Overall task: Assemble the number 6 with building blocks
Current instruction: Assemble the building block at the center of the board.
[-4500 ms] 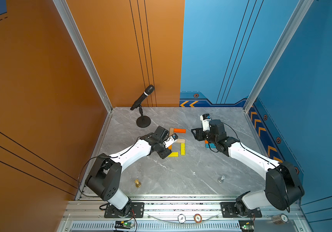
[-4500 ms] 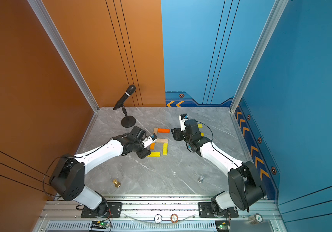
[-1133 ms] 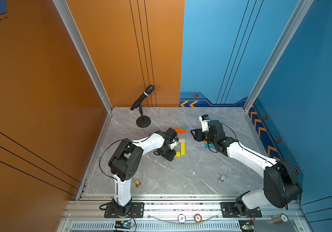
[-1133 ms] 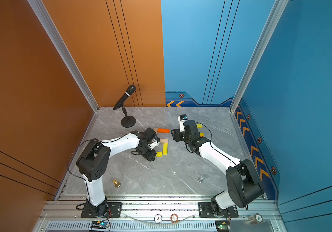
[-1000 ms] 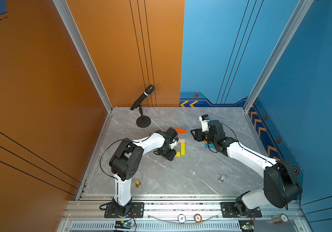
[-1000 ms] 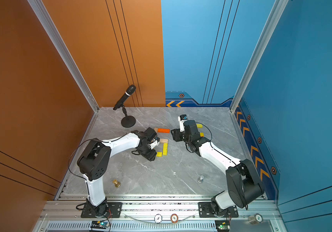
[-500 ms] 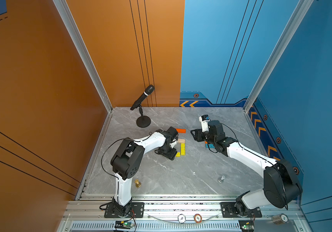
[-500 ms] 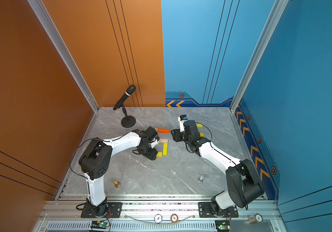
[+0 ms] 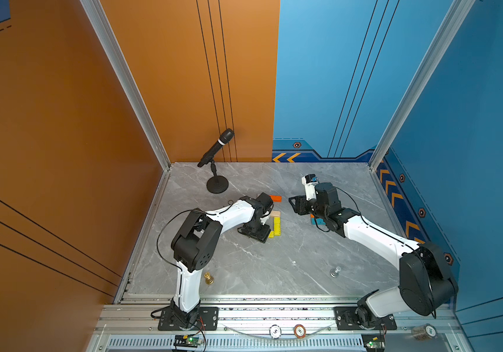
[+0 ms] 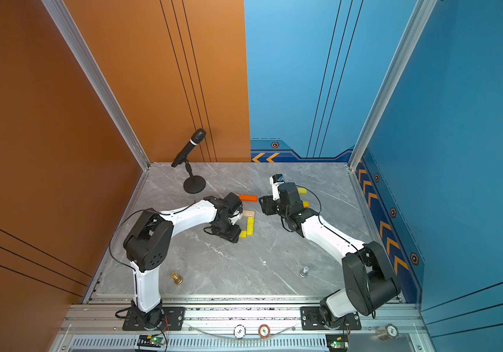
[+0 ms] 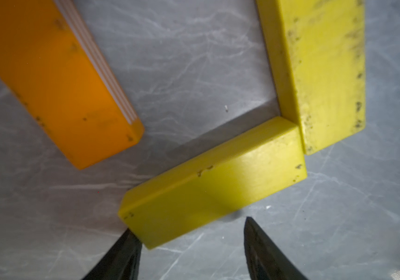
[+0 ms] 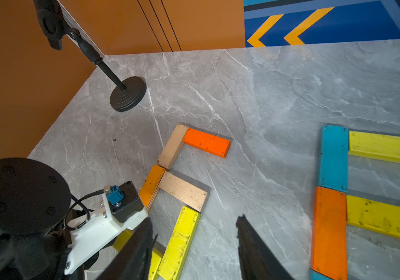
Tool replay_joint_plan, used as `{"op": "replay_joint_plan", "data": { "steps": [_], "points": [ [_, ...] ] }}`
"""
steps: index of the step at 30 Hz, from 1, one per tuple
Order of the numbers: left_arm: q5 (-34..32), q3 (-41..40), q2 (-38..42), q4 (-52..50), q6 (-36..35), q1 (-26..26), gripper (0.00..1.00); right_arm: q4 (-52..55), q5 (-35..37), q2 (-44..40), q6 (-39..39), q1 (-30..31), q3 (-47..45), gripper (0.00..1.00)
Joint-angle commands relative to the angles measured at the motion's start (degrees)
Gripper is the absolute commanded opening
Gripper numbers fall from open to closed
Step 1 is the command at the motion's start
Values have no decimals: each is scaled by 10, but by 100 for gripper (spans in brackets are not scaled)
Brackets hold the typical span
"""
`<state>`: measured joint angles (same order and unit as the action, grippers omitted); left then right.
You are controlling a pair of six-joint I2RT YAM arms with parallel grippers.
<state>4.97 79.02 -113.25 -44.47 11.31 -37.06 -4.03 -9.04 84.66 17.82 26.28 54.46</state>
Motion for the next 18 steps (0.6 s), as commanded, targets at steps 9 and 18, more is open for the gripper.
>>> {"op": "replay_joint_plan", "data": {
  "steps": [9, 18],
  "points": [
    [-32, -6, -18, -23, 65, -15, 64, -2, -10, 0, -6, 3, -11, 56],
    [-52, -1, -19, -23, 75, -7, 64, -2, -9, -6, -6, 3, -16, 56]
  ]
}}
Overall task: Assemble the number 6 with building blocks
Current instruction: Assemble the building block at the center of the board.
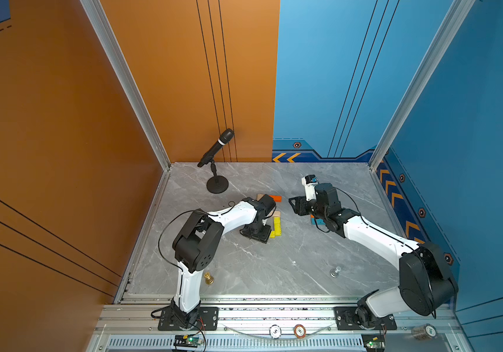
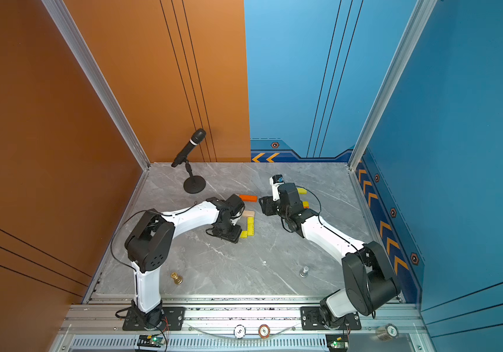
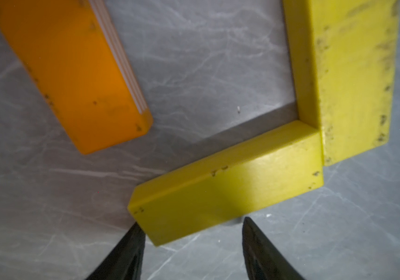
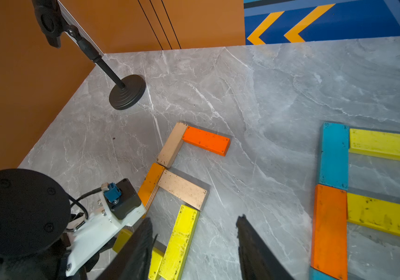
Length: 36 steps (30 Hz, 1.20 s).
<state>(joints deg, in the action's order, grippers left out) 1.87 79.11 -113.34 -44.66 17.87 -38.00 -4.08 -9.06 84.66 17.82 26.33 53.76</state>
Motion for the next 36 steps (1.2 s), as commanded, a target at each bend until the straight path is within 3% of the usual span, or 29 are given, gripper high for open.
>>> {"op": "replay_joint_plan", "data": {
  "steps": [1, 36],
  "points": [
    [-21, 0, -18, -20, 9, 4, 64, -1, -8, -6, -6, 2, -10, 56],
    [-18, 20, -29, 0, 15, 30, 56, 7, -6, -3, -5, 1, -6, 56]
  ]
}}
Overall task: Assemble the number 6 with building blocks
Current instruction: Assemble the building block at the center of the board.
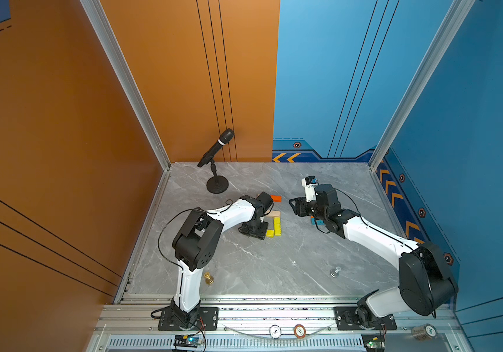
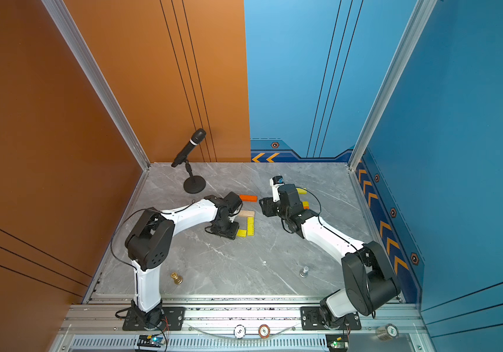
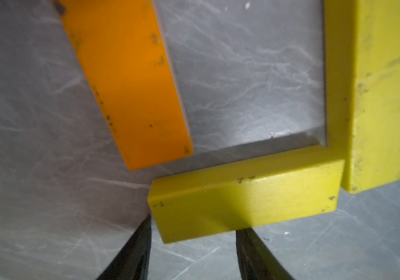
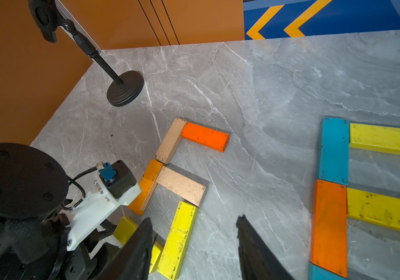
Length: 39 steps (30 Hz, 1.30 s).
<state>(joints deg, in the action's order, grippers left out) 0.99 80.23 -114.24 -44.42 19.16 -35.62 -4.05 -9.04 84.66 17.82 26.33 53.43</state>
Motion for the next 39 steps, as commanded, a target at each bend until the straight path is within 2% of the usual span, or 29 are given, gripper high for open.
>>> {"op": "replay_joint_plan", "data": {
  "steps": [1, 39],
  "points": [
    [-9, 10, -20, -3, 1, 6, 56, 8, -6, -4, -6, 2, -3, 56],
    [-1, 22, -20, 5, 7, 11, 54, 12, -4, -3, -5, 3, -5, 56]
  ]
}}
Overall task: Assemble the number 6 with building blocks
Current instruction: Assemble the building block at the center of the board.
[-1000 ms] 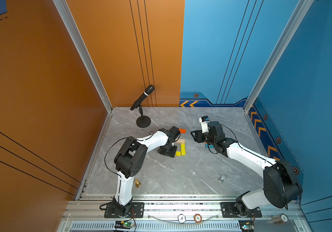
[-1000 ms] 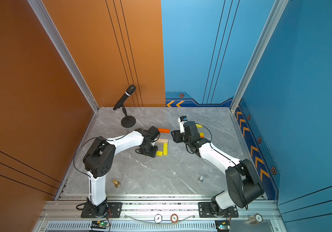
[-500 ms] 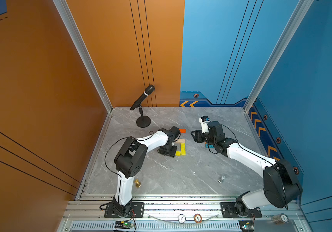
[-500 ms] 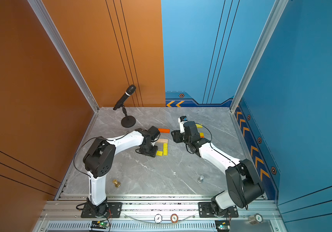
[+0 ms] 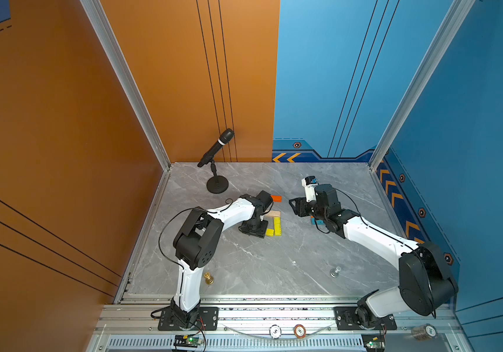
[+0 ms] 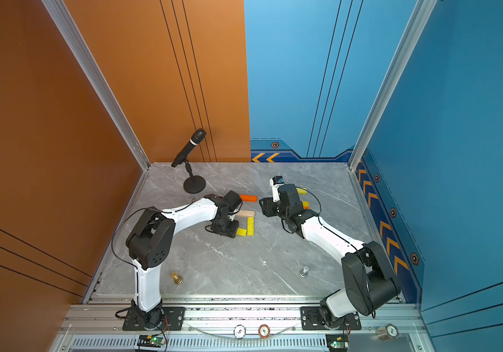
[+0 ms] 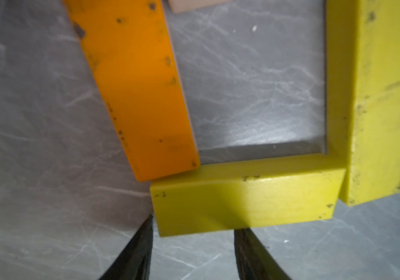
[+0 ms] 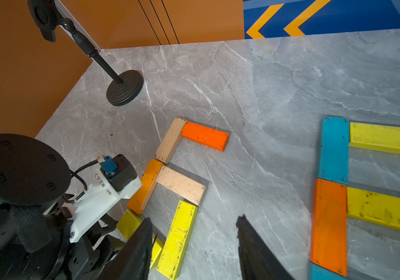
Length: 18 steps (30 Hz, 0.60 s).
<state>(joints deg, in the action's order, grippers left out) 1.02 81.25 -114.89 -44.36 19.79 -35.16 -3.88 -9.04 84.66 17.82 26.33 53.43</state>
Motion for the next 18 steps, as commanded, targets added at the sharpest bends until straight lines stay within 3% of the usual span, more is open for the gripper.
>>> {"op": "replay_joint_plan", "data": {
  "steps": [1, 11, 18],
  "points": [
    [-1, 14, -14, 4, 1, 6, 55, 11, -4, -3, -5, 3, -5, 56],
    [14, 14, -4, 4, 1, -4, 56, 12, -3, -1, -7, 4, -4, 56],
    [63, -12, 62, 4, -3, 8, 63, 29, 12, 2, -25, 16, -2, 56]
  ]
}}
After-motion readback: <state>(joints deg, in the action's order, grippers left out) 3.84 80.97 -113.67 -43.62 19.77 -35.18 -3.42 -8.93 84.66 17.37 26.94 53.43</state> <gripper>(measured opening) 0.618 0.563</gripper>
